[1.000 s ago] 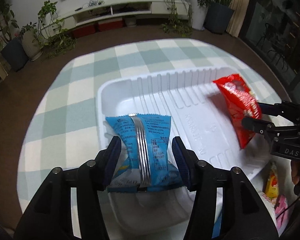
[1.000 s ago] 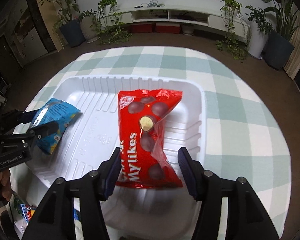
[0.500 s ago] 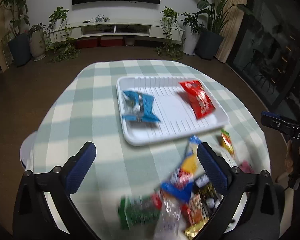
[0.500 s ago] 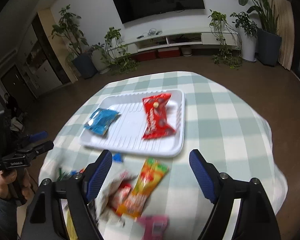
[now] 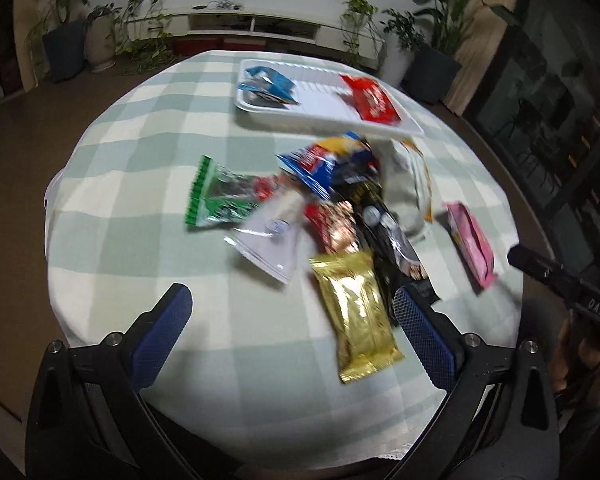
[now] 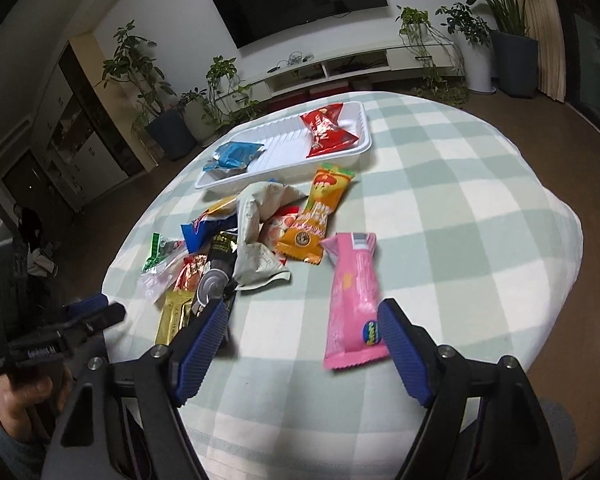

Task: Organize snacks
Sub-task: 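Return both tools to the pile and grasp the gold bar with the left tool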

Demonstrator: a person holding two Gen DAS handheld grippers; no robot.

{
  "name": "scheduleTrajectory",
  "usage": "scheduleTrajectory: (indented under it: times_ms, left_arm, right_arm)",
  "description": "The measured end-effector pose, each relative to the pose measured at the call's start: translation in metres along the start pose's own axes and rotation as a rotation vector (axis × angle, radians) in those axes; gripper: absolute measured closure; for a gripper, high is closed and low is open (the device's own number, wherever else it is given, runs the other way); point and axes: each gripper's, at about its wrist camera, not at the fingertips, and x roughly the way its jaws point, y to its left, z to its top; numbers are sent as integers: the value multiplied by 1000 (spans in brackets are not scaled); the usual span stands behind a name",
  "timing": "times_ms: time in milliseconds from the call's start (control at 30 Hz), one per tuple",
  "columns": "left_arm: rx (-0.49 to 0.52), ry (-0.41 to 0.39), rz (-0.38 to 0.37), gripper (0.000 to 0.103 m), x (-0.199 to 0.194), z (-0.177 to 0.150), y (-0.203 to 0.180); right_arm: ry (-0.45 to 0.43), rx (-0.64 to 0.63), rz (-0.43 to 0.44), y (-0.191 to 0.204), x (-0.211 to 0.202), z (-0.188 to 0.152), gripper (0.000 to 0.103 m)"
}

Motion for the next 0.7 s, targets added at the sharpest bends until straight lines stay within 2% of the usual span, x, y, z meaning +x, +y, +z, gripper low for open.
scheduleTrajectory:
  times_ms: [67,133,400,567,667,700]
  left_arm:
    - [28,13,30,3,5,-4,-16]
    - [47,28,54,10,12,-8,-27]
    - [73,117,99,29,52,-8,-40]
    - [95,118,150,30,62,-6,-43]
    - [98,114,155,37,64,-3,-40]
    - [98,113,152,42,64,-2,-39]
  right_arm:
    - [-2,15,-8,-1,-2,-1,23]
    - [-13,22,-8,-2,-6,-4,23]
    - [-38,67,-10,-13,-18,-10,23]
    - [-45,76,-1,-19,-22,-13,23]
    - [-43,70,0,-17,-22,-15,23]
    - [-43,69,5,-17,-22,-16,23]
